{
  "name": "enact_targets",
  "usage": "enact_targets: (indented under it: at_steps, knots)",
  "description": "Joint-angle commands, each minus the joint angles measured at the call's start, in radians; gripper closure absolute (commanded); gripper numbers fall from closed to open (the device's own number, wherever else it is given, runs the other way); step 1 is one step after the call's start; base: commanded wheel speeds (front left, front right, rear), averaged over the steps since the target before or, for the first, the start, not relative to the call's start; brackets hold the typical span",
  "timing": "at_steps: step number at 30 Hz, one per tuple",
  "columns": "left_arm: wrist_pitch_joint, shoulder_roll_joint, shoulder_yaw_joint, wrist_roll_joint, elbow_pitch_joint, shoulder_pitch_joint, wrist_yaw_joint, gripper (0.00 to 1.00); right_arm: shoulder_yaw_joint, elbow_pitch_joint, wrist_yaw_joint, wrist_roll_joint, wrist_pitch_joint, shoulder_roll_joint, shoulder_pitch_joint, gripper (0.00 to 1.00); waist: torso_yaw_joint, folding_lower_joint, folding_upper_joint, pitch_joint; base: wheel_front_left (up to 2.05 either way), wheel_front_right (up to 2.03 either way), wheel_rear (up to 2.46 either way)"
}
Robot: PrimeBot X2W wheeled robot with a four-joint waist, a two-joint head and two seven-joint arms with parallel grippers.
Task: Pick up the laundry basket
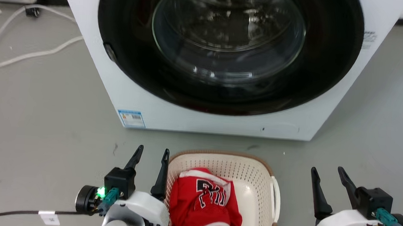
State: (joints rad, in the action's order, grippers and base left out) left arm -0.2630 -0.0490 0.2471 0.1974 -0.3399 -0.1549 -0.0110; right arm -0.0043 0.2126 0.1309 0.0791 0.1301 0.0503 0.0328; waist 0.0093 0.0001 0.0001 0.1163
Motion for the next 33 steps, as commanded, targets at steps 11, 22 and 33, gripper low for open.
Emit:
enact_targets:
  at_steps: [11,22,33]
  knots:
    - [-0.003,-0.002,-0.011,0.071,-0.220,-0.158,0.028,0.00,0.002,0.181,0.000,0.017,0.014,0.000,0.149,0.00,-0.038,-0.0001,-0.0001,0.276,0.00,0.00,0.00]
    - [0.000,-0.026,-0.051,0.127,-0.533,-0.376,0.099,0.00,0.040,0.456,0.000,0.053,0.013,0.000,0.362,0.00,-0.063,-0.0001,-0.0001,0.455,0.00,0.00,0.00]
    - [0.084,-0.065,-0.023,0.180,-0.784,-0.574,0.140,0.00,0.158,0.750,0.000,0.157,-0.007,0.000,0.602,0.00,-0.072,-0.0001,-0.0001,0.584,0.00,0.00,0.00]
